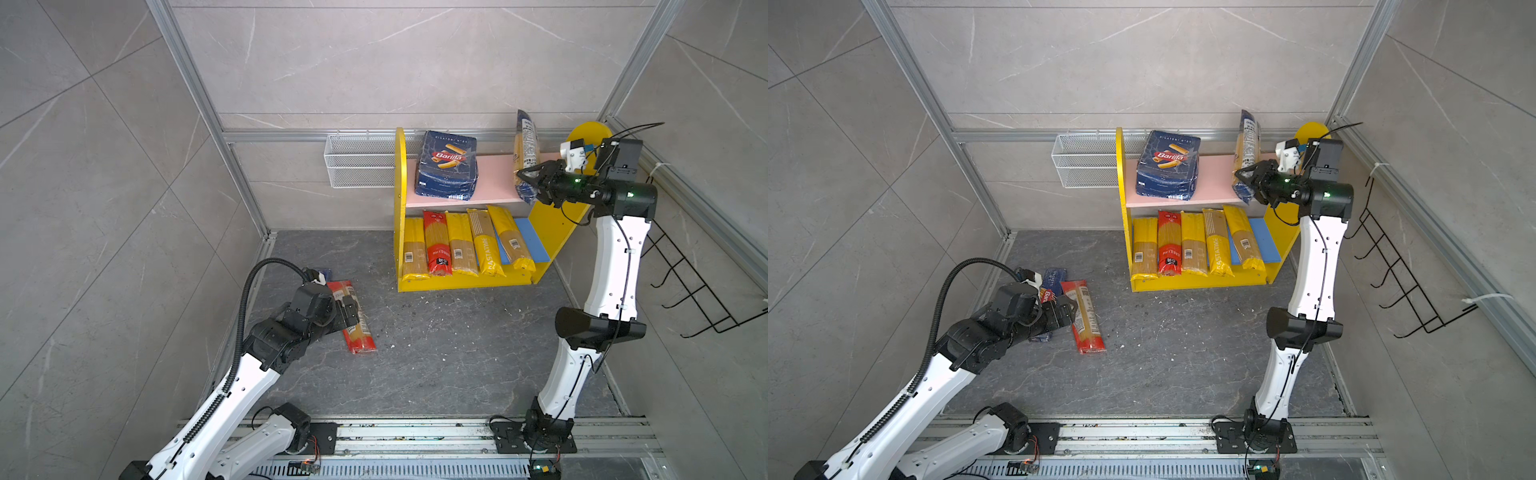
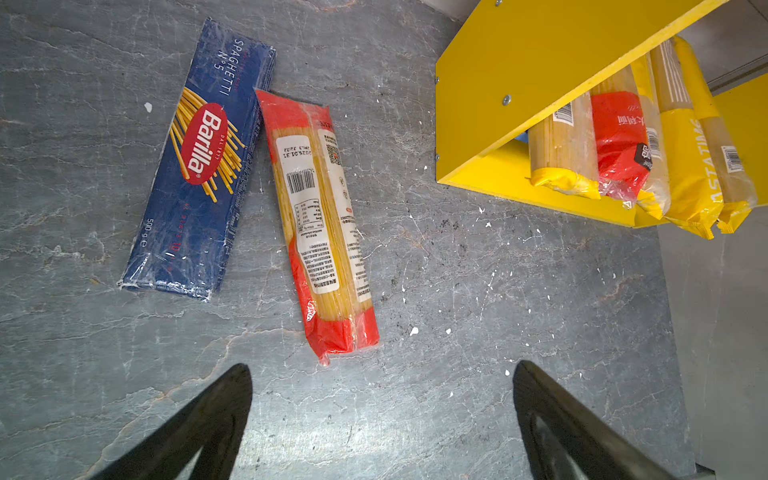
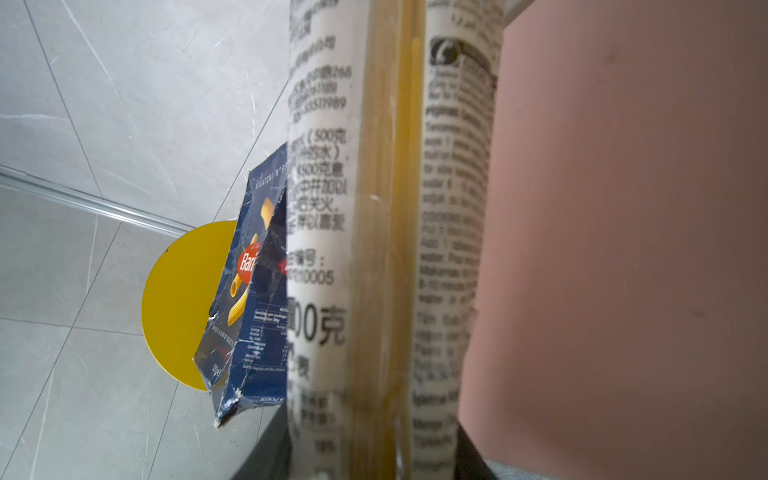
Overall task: Place and organize the pasta boxes and bags onto the shelf
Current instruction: 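Raise the white-labelled bag onto the pink top board beside the rigatoni box, then release the bag and lower the right gripper toward the red-ended bag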
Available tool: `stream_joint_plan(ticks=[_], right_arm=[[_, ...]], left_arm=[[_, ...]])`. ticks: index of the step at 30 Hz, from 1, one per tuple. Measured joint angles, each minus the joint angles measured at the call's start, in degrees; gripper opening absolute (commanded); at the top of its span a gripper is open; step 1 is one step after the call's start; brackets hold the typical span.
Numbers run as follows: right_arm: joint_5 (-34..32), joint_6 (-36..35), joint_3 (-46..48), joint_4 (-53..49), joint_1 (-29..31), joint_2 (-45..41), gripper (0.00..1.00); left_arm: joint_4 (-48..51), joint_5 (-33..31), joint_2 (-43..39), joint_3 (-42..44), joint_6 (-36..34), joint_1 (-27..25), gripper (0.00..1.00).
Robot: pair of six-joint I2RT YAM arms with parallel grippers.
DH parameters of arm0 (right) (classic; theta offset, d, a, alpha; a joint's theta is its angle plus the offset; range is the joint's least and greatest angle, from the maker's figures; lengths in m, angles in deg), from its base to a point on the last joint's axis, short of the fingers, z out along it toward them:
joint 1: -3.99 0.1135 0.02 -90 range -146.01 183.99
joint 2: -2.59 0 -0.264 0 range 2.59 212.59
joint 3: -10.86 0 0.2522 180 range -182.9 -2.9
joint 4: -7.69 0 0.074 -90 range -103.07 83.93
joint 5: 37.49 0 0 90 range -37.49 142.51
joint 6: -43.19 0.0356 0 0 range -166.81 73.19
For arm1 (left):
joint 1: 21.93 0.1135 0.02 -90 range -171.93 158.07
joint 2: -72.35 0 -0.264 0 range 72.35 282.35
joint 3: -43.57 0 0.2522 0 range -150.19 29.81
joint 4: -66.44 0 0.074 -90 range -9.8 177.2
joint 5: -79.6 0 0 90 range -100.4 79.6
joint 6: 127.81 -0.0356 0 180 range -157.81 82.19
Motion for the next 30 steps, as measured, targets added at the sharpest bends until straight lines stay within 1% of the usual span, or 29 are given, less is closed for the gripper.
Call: stream_joint_plan(ticks=[4,6,8,10,11,13,15,17,24,27,30], right_arm=[[-0.04,-0.26,-0.46,0.07,3.82,1.29,0.28],[-0.11,-0.26,-0.46,0.07,5.62,2.16,0.34],[-0.11,-0.15,-0.26,0.28,7.06,2.97,0.47],[-0.24,-0.37,-0.17,0.9,7.54,3.04,0.65],[-0.44,-0.87,-0.2,1.42,7.54,3.04,0.72],[-1.14,-1.77,-0.2,2.58,7.45,3.02,0.81],[-1.88,-2.89,-0.2,3.98,7.23,2.69,0.87],[-2.99,-3.8,-0.02,4.28,7.04,2.08,0.89],[-7.91,-7.85,1.29,2.89,6.34,-2.6,0.9],[-10.32,-9.94,7.34,2.25,6.23,-8.31,0.9],[-12.24,-11.52,20.31,3.28,6.51,-17.81,0.9]], left_arm=[[-0.11,0.02,-0.09,0.02,-0.04,0.0,1.0],[-0.11,0.0,-0.48,0.0,-0.09,0.0,1.0],[-0.09,-0.04,-1.07,0.0,-0.28,0.0,1.0],[-0.04,-0.11,-1.7,0.02,-0.46,0.0,1.0],[0.04,-0.2,-2.03,0.02,-0.5,0.0,1.0],[0.09,-0.31,-2.58,0.02,-0.66,0.0,1.0],[0.11,-0.44,-3.04,0.04,-0.83,0.0,1.0],[0.11,-0.46,-3.37,0.04,-0.92,0.0,1.0],[0.17,-0.48,-4.22,0.81,-1.07,0.0,1.0],[0.24,-0.5,-5.03,1.42,-1.07,0.0,1.0],[0.31,-0.48,-6.29,2.54,-1.07,0.0,1.0]])
